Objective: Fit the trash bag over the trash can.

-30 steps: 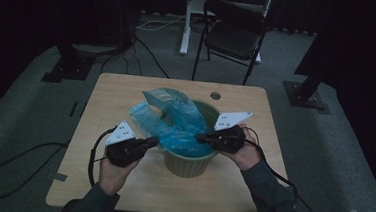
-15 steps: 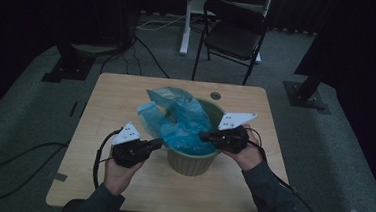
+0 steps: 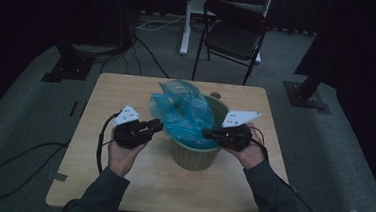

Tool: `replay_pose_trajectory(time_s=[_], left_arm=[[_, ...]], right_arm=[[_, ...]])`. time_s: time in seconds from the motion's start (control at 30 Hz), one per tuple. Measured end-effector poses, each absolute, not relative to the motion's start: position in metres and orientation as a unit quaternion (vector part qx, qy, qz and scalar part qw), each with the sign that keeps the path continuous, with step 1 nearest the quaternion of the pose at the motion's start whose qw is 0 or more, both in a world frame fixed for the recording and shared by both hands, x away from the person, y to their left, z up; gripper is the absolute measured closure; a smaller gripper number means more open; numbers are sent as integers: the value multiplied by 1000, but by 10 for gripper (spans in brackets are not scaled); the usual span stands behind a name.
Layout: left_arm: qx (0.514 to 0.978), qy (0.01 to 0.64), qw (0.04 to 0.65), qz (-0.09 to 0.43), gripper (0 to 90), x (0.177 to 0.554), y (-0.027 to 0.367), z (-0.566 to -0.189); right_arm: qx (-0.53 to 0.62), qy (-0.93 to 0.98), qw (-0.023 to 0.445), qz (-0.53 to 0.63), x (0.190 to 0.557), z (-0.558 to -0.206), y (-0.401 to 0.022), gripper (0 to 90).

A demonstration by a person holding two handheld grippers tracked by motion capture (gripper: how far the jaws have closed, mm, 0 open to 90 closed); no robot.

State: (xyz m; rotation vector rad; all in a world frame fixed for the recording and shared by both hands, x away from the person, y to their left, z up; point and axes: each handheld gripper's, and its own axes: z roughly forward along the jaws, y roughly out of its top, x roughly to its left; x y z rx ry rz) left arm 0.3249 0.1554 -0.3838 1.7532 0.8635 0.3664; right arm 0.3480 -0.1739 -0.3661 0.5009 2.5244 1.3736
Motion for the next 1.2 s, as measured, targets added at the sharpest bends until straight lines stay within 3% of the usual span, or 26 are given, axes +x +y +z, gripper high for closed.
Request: replay_pose_trajectory(time_s=[0.27, 0.47, 0.6, 0.7, 0.73, 0.77, 0.93, 1.03, 1.2], left_arm=[[734, 362, 554, 152, 576, 338, 157, -366], [750, 352, 539, 153, 379, 351, 141, -359], [772, 352, 511, 138, 364, 362, 127, -364], [775, 358, 505, 124, 472, 364, 126, -369], [770, 363, 510, 125, 472, 362, 127, -372], [766, 367, 513, 123, 605, 361, 129, -373], [759, 360, 528, 126, 828, 348, 135, -374], [755, 350, 538, 133, 880, 334, 135, -374], [757, 338, 543, 132, 888, 316, 135, -382]], right_arm=[[168, 861, 112, 467, 349, -366, -170, 900], [165, 863, 111, 465, 350, -365, -168, 900], [164, 862, 111, 466, 349, -364, -168, 900], [164, 862, 112, 466, 349, -363, -168, 900], [164, 862, 111, 466, 349, -363, -169, 900], [165, 862, 112, 467, 349, -364, -169, 900], [165, 861, 110, 469, 346, -364, -171, 900], [162, 862, 108, 467, 343, -365, -170, 900], [160, 863, 107, 467, 343, -363, -171, 860]])
